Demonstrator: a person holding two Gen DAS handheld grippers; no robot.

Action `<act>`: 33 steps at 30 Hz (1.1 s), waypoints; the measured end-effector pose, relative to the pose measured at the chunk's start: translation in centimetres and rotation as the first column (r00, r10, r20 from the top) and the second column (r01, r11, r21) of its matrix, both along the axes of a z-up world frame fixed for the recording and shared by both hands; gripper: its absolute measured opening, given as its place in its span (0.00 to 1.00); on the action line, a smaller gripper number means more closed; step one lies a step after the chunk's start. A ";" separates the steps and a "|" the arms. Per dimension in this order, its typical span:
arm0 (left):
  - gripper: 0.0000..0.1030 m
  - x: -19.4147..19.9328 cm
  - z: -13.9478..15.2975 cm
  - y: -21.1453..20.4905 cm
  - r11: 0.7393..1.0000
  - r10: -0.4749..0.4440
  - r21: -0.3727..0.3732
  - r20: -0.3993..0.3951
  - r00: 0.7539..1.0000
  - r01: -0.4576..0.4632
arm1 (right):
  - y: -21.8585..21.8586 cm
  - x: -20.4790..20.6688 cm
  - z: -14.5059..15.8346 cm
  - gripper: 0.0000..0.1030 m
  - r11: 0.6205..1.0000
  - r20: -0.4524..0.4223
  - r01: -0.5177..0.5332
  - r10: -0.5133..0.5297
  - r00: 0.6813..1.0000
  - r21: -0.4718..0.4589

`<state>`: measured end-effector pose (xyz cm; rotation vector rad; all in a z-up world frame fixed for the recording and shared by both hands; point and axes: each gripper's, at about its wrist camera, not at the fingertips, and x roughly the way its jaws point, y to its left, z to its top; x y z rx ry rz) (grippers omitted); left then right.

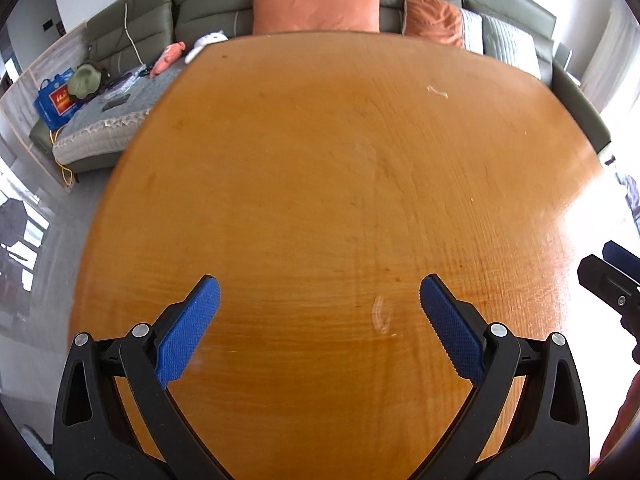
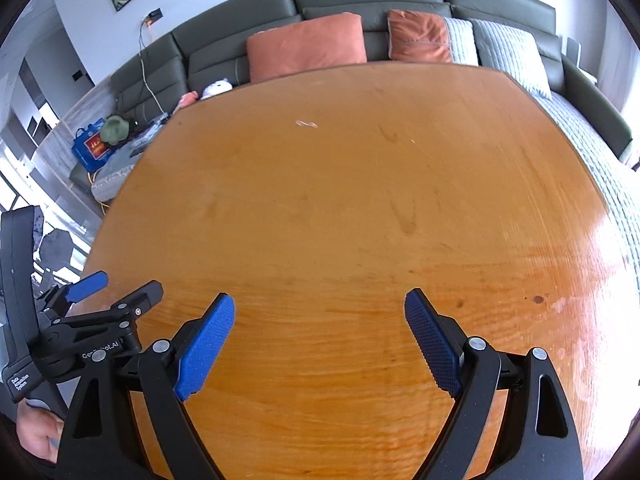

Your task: Collect trash

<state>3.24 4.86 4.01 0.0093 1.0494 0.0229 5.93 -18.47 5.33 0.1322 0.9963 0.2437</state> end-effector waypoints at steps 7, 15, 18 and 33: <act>0.94 1.3 -2.0 -2.3 0.999 0.000 0.035 -0.005 1.000 0.001 | -1.5 0.6 -2.2 0.85 0.999 0.009 0.037 -0.037 0.999 0.004; 0.94 1.3 -2.5 -2.8 1.000 0.015 0.000 0.059 0.998 -0.015 | -2.6 0.4 -3.4 0.86 0.997 0.066 0.068 -0.066 0.996 -0.033; 0.94 1.2 -2.6 -2.7 1.000 0.012 -0.010 0.079 0.997 -0.011 | -2.5 0.4 -3.6 0.90 0.996 0.079 0.074 -0.069 0.995 -0.059; 0.94 1.0 -2.6 -2.7 1.000 0.011 -0.012 0.089 0.996 -0.010 | -1.2 0.3 -4.5 0.98 0.980 0.083 0.074 -0.060 0.995 -0.185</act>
